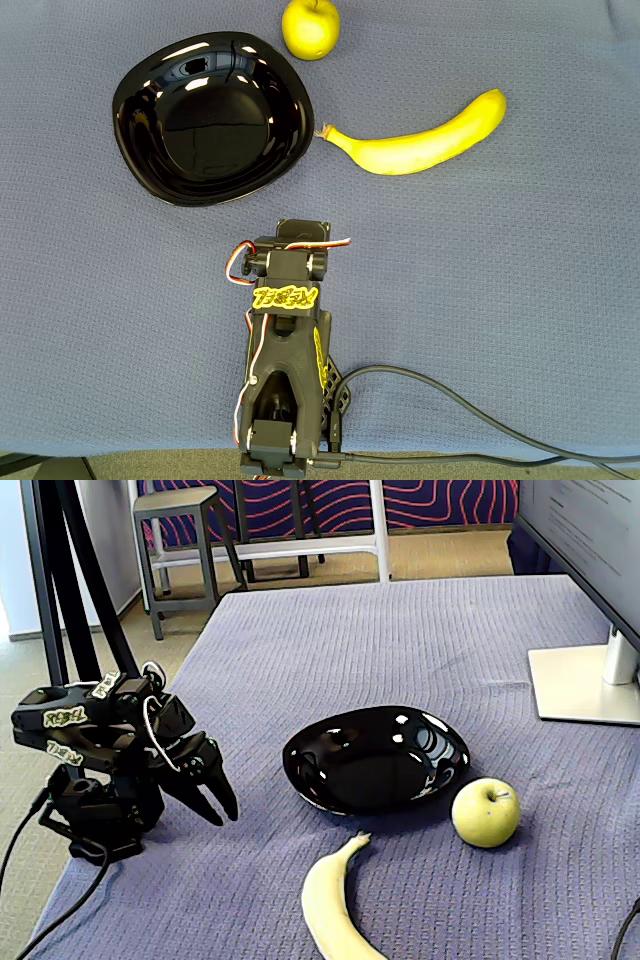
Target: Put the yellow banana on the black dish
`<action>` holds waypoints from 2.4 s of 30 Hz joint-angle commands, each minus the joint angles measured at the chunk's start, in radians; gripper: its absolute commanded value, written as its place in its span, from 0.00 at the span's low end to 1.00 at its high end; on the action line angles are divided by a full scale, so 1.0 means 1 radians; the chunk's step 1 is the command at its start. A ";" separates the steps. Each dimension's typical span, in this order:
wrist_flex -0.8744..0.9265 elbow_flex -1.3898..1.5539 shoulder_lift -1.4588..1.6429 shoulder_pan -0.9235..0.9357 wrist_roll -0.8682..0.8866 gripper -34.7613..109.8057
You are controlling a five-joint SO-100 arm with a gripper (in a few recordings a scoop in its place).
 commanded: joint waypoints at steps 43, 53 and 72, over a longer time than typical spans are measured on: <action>-0.276 -0.569 -0.726 0.218 -0.359 0.33; -0.440 -0.726 -1.037 0.376 -0.615 0.37; -0.376 -0.991 -1.267 0.505 -0.765 0.42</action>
